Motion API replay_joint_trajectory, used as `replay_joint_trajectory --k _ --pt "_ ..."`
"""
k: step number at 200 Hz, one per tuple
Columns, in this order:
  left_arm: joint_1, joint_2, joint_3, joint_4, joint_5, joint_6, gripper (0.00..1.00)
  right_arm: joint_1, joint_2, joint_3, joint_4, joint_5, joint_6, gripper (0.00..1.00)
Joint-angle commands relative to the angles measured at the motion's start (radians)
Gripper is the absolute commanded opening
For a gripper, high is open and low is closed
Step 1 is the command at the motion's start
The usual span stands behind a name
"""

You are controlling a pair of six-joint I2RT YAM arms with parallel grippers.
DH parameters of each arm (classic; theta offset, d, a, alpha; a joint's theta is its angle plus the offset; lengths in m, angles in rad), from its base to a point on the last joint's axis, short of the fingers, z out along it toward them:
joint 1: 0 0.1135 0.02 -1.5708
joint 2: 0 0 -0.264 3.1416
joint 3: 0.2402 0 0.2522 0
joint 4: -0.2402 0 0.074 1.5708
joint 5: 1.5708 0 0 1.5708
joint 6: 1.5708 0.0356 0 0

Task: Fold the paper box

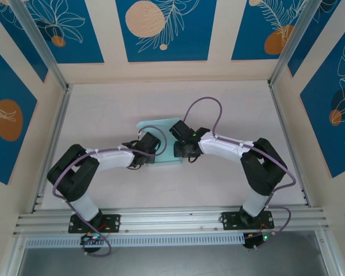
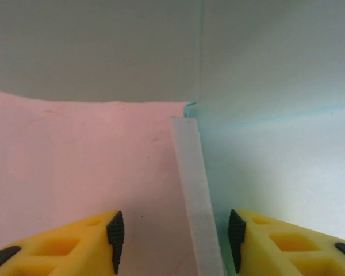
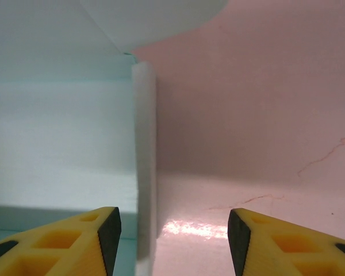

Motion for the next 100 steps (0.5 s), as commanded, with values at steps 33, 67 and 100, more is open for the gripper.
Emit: replay_joint_trajectory --k 33,67,100 --pt "-0.032 0.055 0.050 -0.097 -0.129 0.017 0.31 0.049 0.050 0.055 -0.060 0.117 0.031 0.54" --pt "-0.032 0.079 0.056 -0.132 -0.148 0.030 0.28 0.059 0.034 0.063 -0.064 0.122 0.046 0.54" --pt "-0.032 0.131 0.079 -0.174 -0.145 0.053 0.05 0.057 0.002 0.050 -0.062 0.117 0.062 0.54"
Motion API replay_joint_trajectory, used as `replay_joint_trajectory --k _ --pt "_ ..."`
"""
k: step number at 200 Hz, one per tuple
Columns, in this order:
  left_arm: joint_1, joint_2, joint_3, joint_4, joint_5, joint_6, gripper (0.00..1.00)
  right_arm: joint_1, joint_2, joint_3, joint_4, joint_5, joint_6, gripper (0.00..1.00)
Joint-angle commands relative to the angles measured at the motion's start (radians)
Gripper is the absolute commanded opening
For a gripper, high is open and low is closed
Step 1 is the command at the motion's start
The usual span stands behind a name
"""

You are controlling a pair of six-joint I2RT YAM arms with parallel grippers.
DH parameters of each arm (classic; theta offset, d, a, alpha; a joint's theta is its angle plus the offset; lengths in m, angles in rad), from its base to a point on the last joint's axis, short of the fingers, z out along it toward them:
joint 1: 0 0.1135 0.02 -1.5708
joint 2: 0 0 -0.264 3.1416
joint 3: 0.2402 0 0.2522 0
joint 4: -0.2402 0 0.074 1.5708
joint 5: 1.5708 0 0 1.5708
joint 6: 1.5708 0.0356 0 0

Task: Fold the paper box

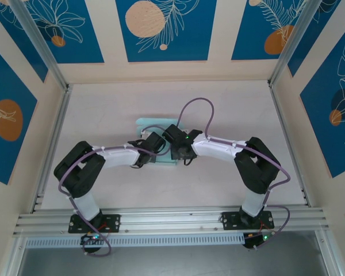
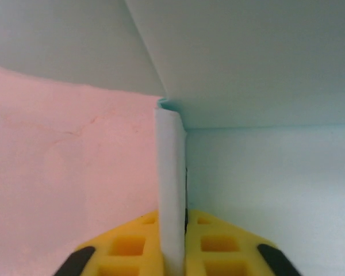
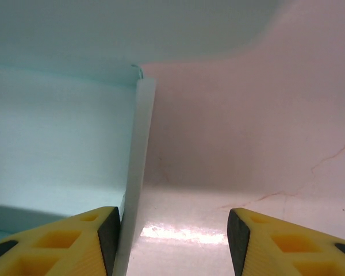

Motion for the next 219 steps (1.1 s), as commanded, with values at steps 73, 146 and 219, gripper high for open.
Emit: replay_joint_trajectory --k 73,146,219 --pt "-0.006 0.167 0.062 -0.322 -0.216 0.084 0.11 -0.012 -0.101 -0.029 -0.022 0.039 0.063 0.54" --pt "-0.005 0.194 0.062 -0.332 -0.207 0.075 0.08 -0.030 -0.152 -0.047 -0.024 0.040 0.069 0.54" --pt "-0.010 0.100 0.053 -0.274 -0.138 0.081 0.31 -0.033 -0.188 -0.052 -0.039 0.044 0.073 0.54"
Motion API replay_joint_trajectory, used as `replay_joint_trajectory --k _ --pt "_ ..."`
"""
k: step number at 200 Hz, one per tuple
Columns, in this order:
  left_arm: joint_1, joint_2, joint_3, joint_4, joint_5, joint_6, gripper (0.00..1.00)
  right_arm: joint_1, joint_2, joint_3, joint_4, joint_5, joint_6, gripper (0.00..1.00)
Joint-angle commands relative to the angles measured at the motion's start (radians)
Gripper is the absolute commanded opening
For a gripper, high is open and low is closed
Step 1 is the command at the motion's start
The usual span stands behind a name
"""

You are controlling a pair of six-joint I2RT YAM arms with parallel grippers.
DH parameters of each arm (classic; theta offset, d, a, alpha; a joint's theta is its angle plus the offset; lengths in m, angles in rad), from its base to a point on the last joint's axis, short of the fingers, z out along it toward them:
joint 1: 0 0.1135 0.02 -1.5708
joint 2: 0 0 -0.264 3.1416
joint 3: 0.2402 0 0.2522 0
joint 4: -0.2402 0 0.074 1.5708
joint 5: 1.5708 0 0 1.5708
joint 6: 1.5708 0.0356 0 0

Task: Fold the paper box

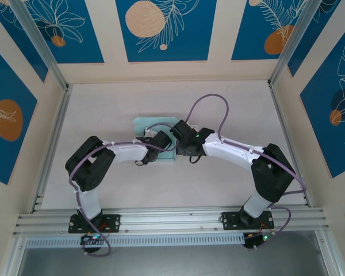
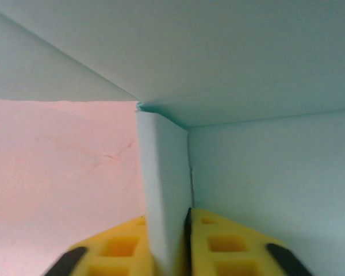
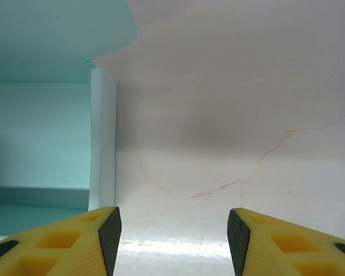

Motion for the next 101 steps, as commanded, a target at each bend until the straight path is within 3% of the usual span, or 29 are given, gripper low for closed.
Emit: replay_joint_trajectory --k 1,26,76,101 --pt "0.004 -0.011 -0.062 -0.126 0.037 0.058 0.32 -0.001 -0.041 -0.010 -0.019 0.026 0.020 0.54" --pt "0.004 -0.080 -0.053 -0.083 0.127 0.058 0.50 0.000 -0.057 -0.002 -0.030 0.025 0.016 0.54" --pt "0.004 -0.204 -0.043 -0.069 0.201 0.046 0.52 0.011 -0.096 0.004 -0.057 0.037 0.012 0.54" --pt "0.003 -0.299 -0.075 -0.029 0.286 0.030 0.61 0.015 -0.113 -0.002 -0.063 0.043 0.014 0.54"
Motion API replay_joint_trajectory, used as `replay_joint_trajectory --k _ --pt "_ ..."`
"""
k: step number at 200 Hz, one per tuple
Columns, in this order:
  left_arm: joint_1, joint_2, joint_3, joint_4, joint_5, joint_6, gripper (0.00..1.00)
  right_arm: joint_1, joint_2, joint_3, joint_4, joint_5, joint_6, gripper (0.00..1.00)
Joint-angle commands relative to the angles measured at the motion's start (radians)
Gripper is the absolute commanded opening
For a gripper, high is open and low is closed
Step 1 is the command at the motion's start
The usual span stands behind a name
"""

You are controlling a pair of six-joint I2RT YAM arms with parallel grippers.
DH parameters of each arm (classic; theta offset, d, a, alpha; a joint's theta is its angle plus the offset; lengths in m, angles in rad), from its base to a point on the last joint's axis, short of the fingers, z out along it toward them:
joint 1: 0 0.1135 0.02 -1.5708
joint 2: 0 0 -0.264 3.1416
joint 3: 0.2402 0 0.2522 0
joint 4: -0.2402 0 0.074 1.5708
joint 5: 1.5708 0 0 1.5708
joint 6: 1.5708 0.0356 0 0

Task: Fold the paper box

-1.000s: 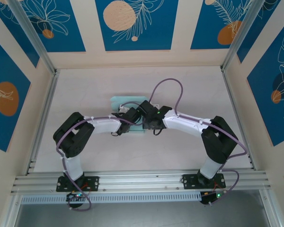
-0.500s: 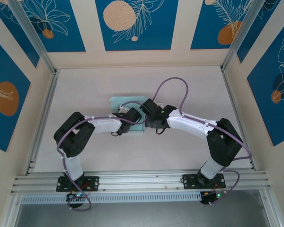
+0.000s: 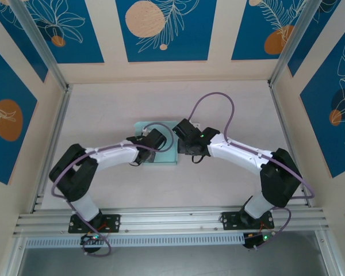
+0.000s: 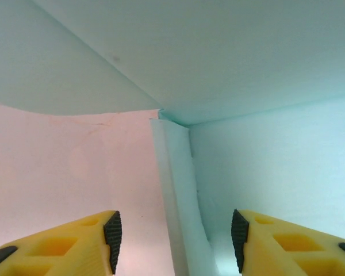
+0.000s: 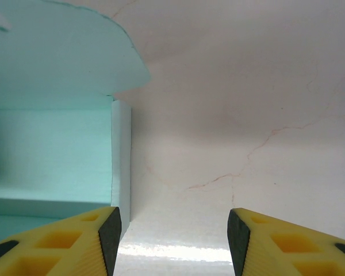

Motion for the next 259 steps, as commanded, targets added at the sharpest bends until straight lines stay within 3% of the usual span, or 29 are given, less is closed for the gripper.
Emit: replay_joint_trajectory --k 1,50,82,110,130,153,167,179,195,230,259 --pt "0.002 -0.099 -0.027 0.021 0.101 -0.014 0.61 0.010 -0.039 -0.002 -0.027 0.033 0.014 0.54" --pt "0.010 -0.276 -0.104 0.033 0.167 -0.046 0.60 0.024 -0.058 0.000 -0.042 0.039 0.018 0.54" --pt "0.063 -0.447 -0.161 0.073 0.259 -0.051 0.60 0.032 -0.089 0.020 -0.072 0.038 0.004 0.54" --pt "0.149 -0.594 -0.150 0.072 0.324 0.005 0.62 0.028 -0.133 0.061 -0.105 0.002 -0.047 0.54" --pt "0.266 -0.643 -0.134 0.081 0.397 0.072 0.69 0.005 -0.160 0.097 -0.108 -0.063 -0.104 0.55" --pt "0.425 -0.623 -0.098 0.127 0.574 0.144 0.75 -0.081 -0.174 0.152 -0.094 -0.237 -0.193 0.58" --pt "0.502 -0.578 -0.061 0.170 0.779 0.199 0.84 -0.130 -0.165 0.191 -0.090 -0.327 -0.248 0.58" --pt "0.530 -0.528 -0.029 0.183 0.927 0.319 0.89 -0.157 -0.151 0.220 -0.092 -0.354 -0.298 0.58" --pt "0.552 -0.482 -0.027 0.192 1.057 0.478 0.89 -0.181 -0.138 0.219 -0.063 -0.359 -0.365 0.58" --pt "0.651 -0.403 -0.093 0.348 1.215 0.492 0.84 -0.249 -0.114 0.177 0.051 -0.476 -0.466 0.63" --pt "0.668 -0.368 -0.113 0.313 1.243 0.579 0.85 -0.260 -0.072 0.180 0.087 -0.519 -0.542 0.73"
